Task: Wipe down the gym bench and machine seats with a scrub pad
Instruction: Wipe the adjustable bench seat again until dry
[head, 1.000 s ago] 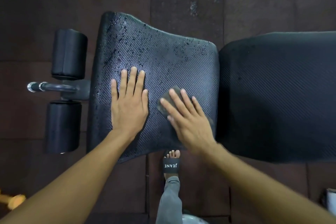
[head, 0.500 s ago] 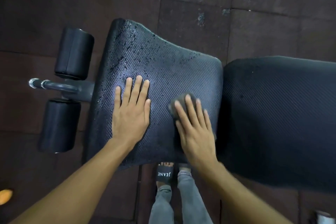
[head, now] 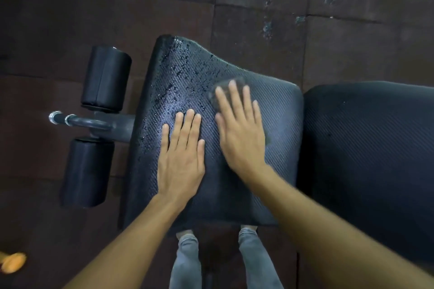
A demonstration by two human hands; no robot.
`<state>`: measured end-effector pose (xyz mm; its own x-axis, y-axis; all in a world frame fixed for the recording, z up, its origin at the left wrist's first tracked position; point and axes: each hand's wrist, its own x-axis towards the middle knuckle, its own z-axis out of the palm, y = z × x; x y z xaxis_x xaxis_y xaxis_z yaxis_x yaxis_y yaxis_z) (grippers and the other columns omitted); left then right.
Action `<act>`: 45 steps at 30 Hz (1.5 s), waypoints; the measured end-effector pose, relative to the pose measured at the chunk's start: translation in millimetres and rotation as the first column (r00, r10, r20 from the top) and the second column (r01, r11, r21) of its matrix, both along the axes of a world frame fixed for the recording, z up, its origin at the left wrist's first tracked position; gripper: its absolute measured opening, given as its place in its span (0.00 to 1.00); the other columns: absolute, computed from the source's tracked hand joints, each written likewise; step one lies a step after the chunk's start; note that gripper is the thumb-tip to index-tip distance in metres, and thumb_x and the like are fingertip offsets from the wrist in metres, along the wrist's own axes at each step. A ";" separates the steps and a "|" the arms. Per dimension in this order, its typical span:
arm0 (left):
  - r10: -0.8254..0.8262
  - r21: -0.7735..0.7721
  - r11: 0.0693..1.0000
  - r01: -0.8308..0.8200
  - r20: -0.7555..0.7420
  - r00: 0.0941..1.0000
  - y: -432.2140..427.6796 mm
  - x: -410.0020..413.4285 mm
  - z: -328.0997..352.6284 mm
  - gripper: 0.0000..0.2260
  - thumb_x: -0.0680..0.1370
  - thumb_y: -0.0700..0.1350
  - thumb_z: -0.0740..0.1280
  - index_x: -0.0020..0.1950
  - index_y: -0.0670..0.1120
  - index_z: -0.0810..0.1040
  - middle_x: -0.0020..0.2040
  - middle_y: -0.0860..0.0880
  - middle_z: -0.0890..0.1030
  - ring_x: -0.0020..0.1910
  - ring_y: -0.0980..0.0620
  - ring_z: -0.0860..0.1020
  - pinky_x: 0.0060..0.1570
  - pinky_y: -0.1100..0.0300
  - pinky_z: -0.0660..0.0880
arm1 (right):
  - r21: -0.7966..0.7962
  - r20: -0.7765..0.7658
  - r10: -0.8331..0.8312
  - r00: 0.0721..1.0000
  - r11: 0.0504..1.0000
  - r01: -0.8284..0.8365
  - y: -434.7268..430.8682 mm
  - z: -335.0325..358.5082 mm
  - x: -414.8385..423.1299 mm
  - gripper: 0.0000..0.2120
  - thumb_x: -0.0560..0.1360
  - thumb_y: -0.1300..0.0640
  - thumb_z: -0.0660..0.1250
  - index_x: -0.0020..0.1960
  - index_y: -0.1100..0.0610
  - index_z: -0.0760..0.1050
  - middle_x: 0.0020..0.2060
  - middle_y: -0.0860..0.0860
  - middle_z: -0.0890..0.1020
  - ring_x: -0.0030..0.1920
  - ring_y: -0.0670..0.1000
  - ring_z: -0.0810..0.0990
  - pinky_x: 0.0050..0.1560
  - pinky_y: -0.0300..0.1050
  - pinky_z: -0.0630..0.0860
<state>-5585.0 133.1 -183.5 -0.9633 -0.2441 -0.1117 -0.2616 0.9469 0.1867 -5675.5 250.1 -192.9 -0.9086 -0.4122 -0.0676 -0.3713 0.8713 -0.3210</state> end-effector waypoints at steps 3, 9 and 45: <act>0.015 0.085 0.996 -0.012 -0.040 0.999 -3.0 -1.7 3.3 0.23 0.83 0.44 0.50 0.79 0.45 0.58 0.80 0.49 0.57 0.79 0.52 0.52 0.78 0.48 0.50 | 0.049 0.011 0.071 0.997 0.996 -0.071 37.6 4.8 81.6 0.25 0.84 0.49 0.52 0.80 0.47 0.53 0.80 0.49 0.54 0.80 0.53 0.50 0.77 0.55 0.56; -0.130 0.129 0.981 0.144 -0.107 0.986 -32.0 1.3 1.6 0.21 0.83 0.42 0.55 0.77 0.46 0.64 0.78 0.50 0.62 0.79 0.51 0.55 0.77 0.47 0.51 | 0.121 0.095 -0.328 0.940 0.941 0.316 76.2 1.2 69.2 0.26 0.83 0.46 0.47 0.80 0.45 0.48 0.81 0.48 0.48 0.80 0.54 0.45 0.77 0.59 0.53; 0.182 0.297 0.948 -0.112 -0.219 0.959 -53.7 25.6 9.7 0.20 0.83 0.41 0.53 0.76 0.47 0.65 0.78 0.51 0.62 0.79 0.52 0.54 0.78 0.47 0.47 | -0.118 0.212 -0.217 0.953 0.962 0.245 -34.1 20.2 134.1 0.28 0.83 0.43 0.49 0.81 0.48 0.49 0.80 0.46 0.46 0.80 0.49 0.38 0.79 0.51 0.41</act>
